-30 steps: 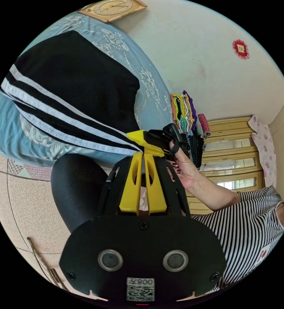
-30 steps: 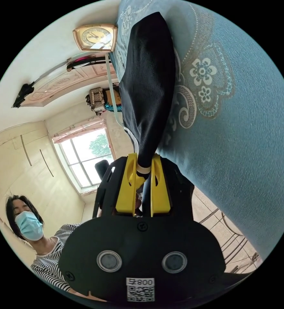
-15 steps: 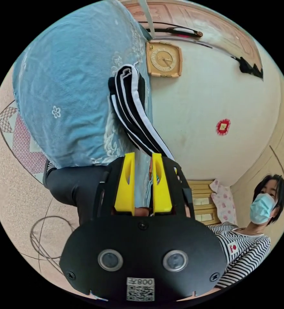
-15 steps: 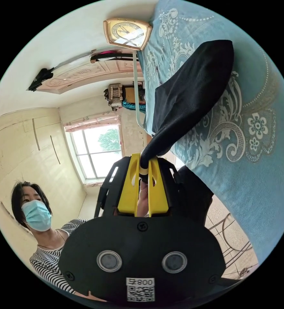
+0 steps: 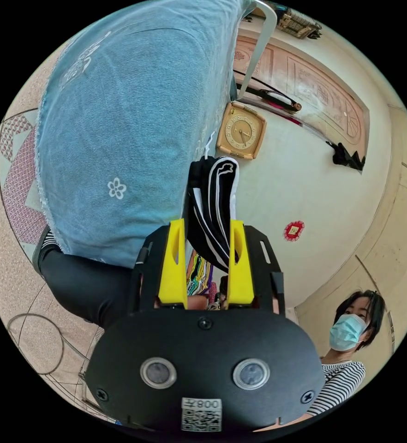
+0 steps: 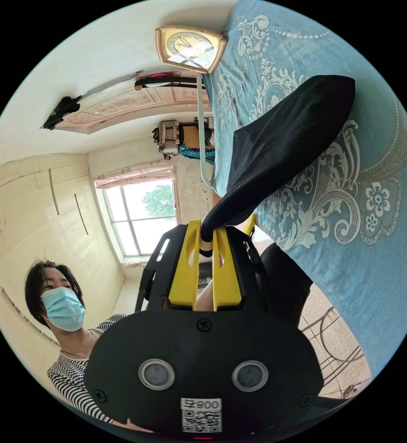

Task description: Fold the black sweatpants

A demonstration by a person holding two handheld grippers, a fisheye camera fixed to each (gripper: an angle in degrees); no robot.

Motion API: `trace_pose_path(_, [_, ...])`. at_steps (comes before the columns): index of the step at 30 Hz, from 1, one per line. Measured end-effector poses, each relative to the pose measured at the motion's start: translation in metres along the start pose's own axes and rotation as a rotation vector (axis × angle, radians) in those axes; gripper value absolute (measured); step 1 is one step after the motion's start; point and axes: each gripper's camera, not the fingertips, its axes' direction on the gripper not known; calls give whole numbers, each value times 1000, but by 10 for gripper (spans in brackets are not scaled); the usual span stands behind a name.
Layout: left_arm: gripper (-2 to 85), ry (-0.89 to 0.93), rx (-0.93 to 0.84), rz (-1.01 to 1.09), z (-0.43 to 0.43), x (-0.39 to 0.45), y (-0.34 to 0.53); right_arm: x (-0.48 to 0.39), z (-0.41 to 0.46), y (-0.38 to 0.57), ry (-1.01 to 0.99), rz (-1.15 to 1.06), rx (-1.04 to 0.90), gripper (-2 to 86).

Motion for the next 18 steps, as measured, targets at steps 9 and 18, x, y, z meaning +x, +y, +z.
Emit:
trace_pose_path(9, [136,-30,-10,17,28,49,-39,3,-27,15,1,5,-5,14])
trace_pose_path(18, [74,-129,-45,52,81,130,-87,5,-65,42,25,3,-21,11])
